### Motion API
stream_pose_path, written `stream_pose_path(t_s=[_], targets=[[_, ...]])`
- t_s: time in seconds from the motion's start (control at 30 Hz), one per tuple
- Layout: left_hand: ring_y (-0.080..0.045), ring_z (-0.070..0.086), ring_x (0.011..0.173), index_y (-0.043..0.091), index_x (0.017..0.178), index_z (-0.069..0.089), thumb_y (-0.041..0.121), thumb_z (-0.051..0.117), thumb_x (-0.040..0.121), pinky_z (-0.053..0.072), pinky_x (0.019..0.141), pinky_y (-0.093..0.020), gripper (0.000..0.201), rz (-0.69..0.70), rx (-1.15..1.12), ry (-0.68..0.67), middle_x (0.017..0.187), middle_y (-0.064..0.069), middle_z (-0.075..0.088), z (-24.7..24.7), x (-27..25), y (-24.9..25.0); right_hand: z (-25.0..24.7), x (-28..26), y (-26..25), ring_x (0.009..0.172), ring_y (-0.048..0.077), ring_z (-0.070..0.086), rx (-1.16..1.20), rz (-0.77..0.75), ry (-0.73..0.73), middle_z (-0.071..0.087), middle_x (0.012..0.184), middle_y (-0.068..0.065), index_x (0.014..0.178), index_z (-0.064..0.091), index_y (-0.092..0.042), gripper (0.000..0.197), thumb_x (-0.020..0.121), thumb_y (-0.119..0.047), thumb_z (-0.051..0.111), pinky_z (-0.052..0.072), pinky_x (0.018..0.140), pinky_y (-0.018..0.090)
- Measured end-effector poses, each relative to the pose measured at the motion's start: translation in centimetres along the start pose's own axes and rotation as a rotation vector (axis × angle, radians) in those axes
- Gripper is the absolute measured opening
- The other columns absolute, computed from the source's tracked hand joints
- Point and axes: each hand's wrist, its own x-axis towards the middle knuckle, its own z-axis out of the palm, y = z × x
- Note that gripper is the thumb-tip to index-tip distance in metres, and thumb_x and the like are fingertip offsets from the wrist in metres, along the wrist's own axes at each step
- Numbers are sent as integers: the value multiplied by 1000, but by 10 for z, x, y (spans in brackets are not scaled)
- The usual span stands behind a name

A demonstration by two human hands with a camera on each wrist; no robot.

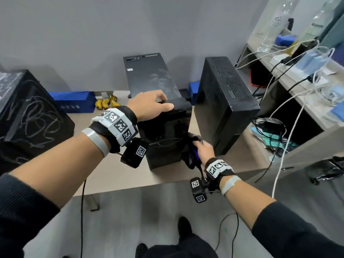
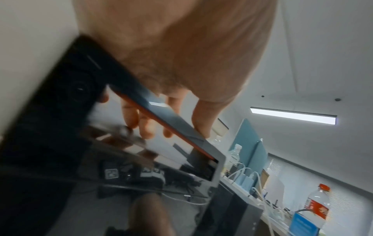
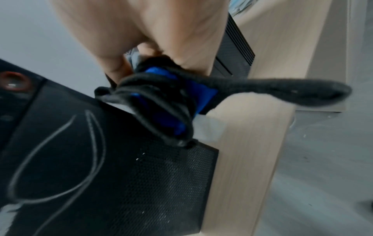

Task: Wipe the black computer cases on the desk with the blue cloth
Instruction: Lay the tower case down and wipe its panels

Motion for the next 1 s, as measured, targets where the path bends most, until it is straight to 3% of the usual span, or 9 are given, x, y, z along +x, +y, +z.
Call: stream_pose_path(t_s=[0.1,0.17,0.3,0.47,0.6,0.7,0.8,0.93,1.0], targets=[[-22,61,91,36,96,64,68,56,74,49,88,-36,40,50,-197,27,87,9,63,-6,-13,-27,13,-23,2,94,22,67,45,-127,54,72,98,7,103,68,-12,18,85,-12,68,53,86,31],[-19,65,97,37,98,67,60,57,79,50,94,-38,31,102,-295,24,96,7,70,-2,-14,-31,26,-34,-1,89,20,67,-7,-203,72,72,92,2,92,68,-20,12,82,-16,71,53,83,32],[-17,64,109,34,107,69,50,56,87,46,103,-39,29,159,-313,13,106,9,70,2,-9,-33,53,-46,-4,76,3,65,-38,-251,128,71,80,-13,78,69,-27,16,79,-13,77,51,75,18],[-13,63,109,39,109,70,59,50,81,44,105,-42,39,168,-292,-8,104,16,69,3,-6,-36,88,-63,2,65,0,66,-139,-257,-48,73,75,-6,77,72,-18,15,72,-21,85,52,63,20],[-14,62,112,48,107,67,71,44,73,43,106,-48,48,150,-289,4,106,21,69,6,-5,-39,112,-66,16,78,10,72,-268,-241,-123,75,79,-9,80,76,-22,32,59,-45,85,59,75,31],[-15,61,113,47,110,67,70,42,76,42,106,-47,48,168,-266,20,109,20,69,7,-5,-39,102,-54,26,83,11,72,-360,-150,-147,76,83,-7,86,78,-21,30,63,-39,86,58,79,30],[-14,60,114,38,117,68,60,43,86,43,106,-44,46,192,-243,55,114,15,69,9,-6,-41,80,-43,35,91,18,71,-414,-77,-44,76,92,-1,96,78,-17,31,70,-31,85,55,78,26],[-15,60,115,30,121,69,48,47,95,43,104,-35,38,238,-236,74,118,10,70,10,-6,-39,72,-52,4,72,11,66,-285,-180,-36,73,76,-4,82,74,-14,21,71,-27,86,49,62,22],[-15,59,117,32,122,68,53,44,92,41,106,-38,44,235,-207,82,121,11,69,10,-4,-40,77,-62,-14,58,3,59,-187,-240,-56,68,61,-11,70,70,-17,18,71,-23,86,47,57,21]])
